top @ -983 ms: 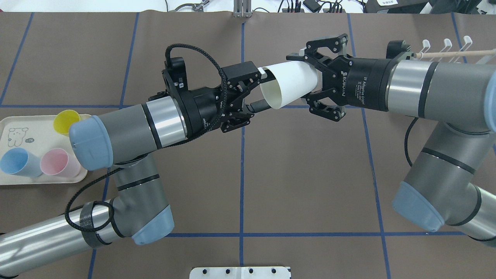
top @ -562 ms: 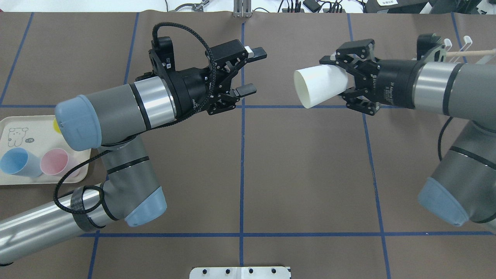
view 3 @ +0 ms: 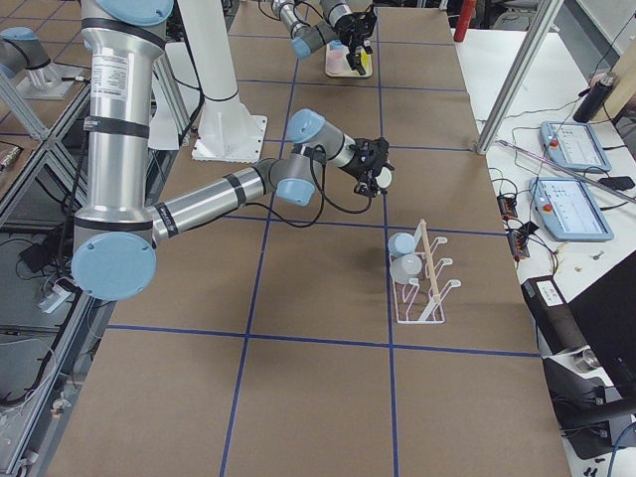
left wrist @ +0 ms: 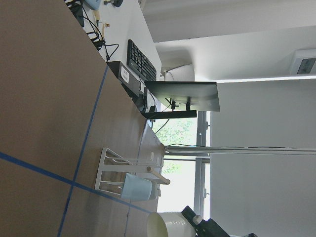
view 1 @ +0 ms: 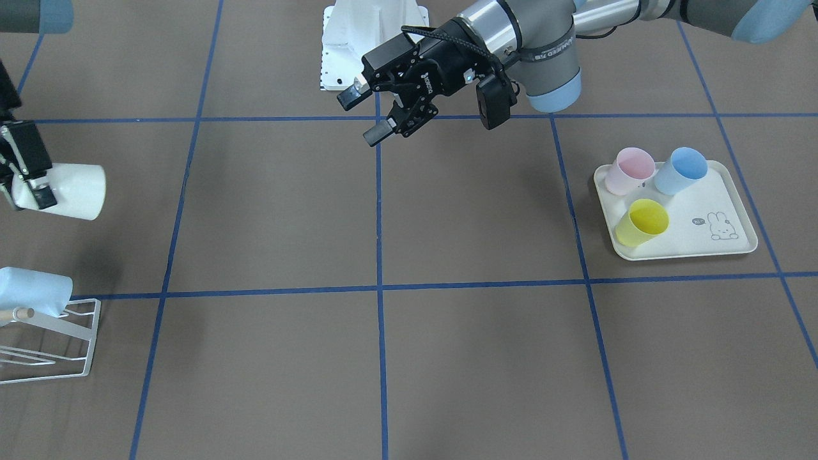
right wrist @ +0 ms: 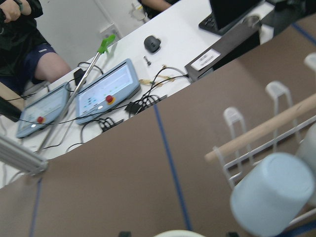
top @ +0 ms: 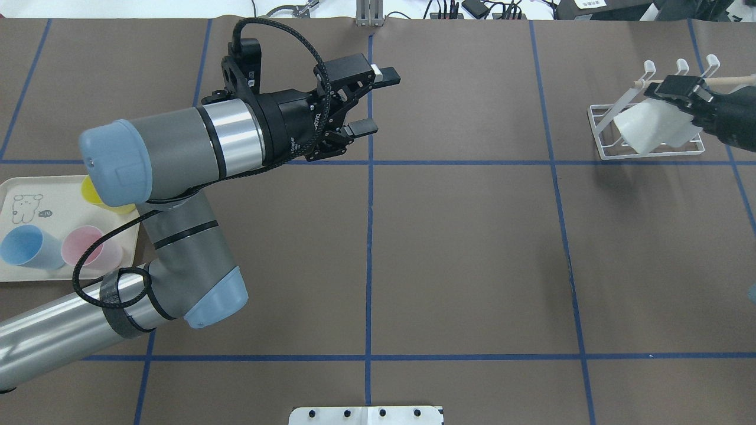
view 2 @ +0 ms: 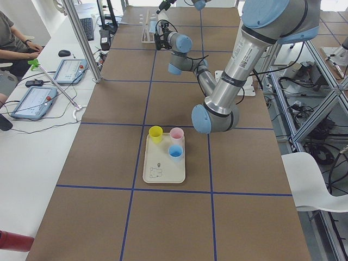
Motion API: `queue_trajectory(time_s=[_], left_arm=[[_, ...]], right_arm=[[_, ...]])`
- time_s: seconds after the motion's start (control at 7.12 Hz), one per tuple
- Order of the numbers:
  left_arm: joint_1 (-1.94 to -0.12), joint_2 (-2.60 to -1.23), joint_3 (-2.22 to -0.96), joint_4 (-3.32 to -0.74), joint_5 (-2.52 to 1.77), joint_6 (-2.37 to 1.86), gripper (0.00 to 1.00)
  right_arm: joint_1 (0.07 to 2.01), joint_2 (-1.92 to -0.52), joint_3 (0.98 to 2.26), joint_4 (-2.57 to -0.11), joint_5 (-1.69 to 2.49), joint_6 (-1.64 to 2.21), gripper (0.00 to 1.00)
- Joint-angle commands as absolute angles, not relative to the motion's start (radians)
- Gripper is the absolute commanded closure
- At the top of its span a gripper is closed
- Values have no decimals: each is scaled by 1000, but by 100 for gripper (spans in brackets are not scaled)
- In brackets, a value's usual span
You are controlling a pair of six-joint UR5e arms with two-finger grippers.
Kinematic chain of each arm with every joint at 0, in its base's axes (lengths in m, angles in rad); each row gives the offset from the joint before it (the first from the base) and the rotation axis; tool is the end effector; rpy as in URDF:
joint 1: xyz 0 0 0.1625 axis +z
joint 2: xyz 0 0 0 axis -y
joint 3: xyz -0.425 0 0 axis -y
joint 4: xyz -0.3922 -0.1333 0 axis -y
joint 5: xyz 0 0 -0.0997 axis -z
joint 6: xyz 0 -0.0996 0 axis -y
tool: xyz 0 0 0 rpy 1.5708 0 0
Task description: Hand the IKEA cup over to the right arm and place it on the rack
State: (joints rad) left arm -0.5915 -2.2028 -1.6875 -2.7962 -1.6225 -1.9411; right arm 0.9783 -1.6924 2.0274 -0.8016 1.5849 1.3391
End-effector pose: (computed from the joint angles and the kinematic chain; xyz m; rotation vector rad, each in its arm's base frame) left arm 0.4189 -0.4358 0.1077 0.1885 2.0101 -0.5705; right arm -0.1434 -0.4491 0.4112 0.6306 -0.9346 0.6601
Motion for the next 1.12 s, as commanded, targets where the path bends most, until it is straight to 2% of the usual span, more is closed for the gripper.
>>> queue_trajectory(time_s=[0.0, 0.7, 0.98], left_arm=[[-592, -2203, -1687, -2787, -1623, -1940, 1], [-589, -2200, -1675, -2787, -1623, -1939, 1], [-588, -2200, -1672, -2787, -1621, -1939, 1]], right_arm=[[995, -1704, 1958, -874, 1410, 1123, 100], [1095, -1654, 1809, -859, 1344, 962, 100], [1115, -1608, 1662, -740, 1342, 939, 100]])
